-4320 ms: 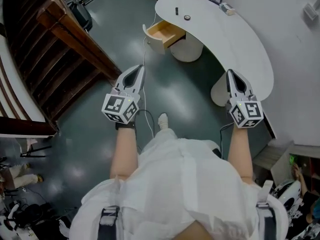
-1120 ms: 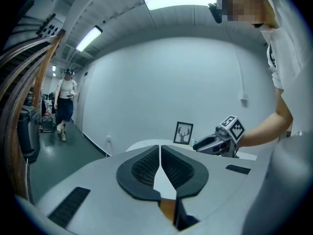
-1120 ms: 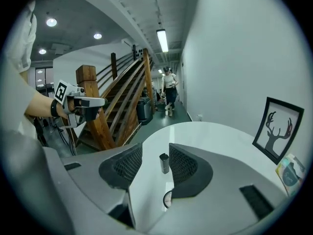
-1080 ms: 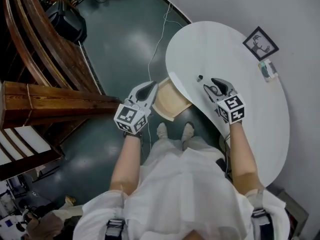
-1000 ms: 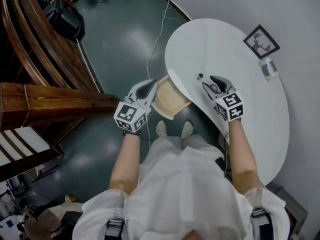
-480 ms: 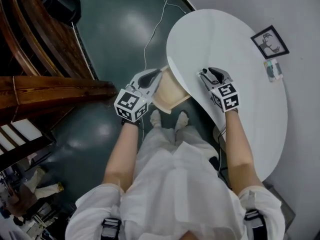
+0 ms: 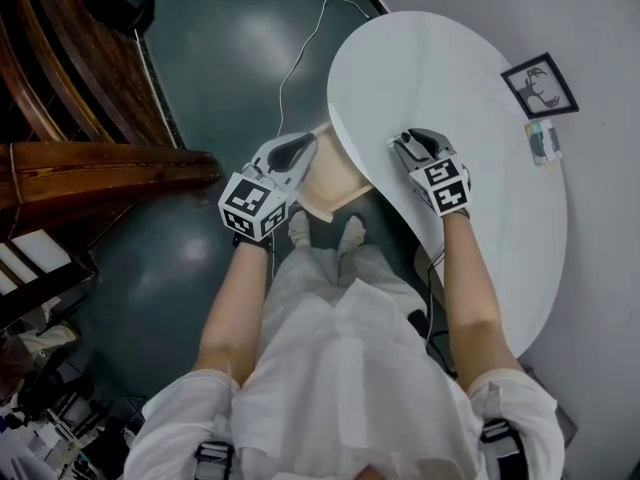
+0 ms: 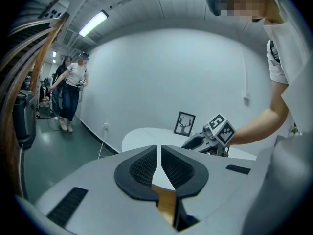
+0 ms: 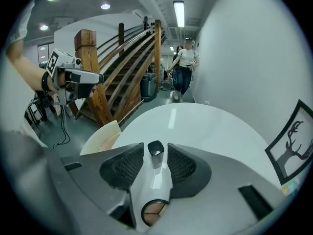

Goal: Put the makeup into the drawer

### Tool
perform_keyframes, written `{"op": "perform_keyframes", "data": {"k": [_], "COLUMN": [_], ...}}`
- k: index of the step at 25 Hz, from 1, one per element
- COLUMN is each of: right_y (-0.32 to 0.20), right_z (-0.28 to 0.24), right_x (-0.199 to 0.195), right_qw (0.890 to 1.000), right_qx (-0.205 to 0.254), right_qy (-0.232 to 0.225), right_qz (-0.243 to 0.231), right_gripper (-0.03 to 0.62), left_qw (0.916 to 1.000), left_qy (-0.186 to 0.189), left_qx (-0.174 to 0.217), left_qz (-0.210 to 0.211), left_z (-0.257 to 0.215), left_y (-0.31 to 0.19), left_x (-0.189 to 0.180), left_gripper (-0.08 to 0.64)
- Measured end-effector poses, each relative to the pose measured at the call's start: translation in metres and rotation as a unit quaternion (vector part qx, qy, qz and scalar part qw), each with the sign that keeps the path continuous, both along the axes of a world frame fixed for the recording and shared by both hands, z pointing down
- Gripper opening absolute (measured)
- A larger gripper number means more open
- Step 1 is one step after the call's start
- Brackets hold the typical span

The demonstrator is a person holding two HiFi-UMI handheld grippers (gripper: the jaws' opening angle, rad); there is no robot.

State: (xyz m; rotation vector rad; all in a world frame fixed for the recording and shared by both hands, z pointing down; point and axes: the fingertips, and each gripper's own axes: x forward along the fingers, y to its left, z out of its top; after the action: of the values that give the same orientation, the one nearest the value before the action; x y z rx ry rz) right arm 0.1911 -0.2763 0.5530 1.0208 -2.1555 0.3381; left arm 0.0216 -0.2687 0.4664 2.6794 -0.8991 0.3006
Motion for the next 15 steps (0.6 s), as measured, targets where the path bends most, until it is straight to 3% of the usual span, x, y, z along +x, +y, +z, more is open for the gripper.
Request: {"op": "perform_keyframes", "data": {"k": [6,15], "right_y": [-0.0009,-0.0011], "right_z": [0.0038,0.0027], "right_x": [0.0014,-0.0005], "right_qw": [1.000,1.000], "right_qx": [0.001,-0.002], "right_qy": [0.018,0.025], "right_qz": [-0.015,-0.010], "right_gripper": [0.098,0.095], "left_qw": [1.0000,1.0000], "left_qy": [0.002,0.008], "left_qx": [0.000,0.002], "left_qz": [-0.006,-0.005], "left_z": [0.0012,-0.0019], "left_y": [-0.0001,0.0034], "left_x": [-0.0005,0.0018], "left_gripper": [0.018,0.018]}}
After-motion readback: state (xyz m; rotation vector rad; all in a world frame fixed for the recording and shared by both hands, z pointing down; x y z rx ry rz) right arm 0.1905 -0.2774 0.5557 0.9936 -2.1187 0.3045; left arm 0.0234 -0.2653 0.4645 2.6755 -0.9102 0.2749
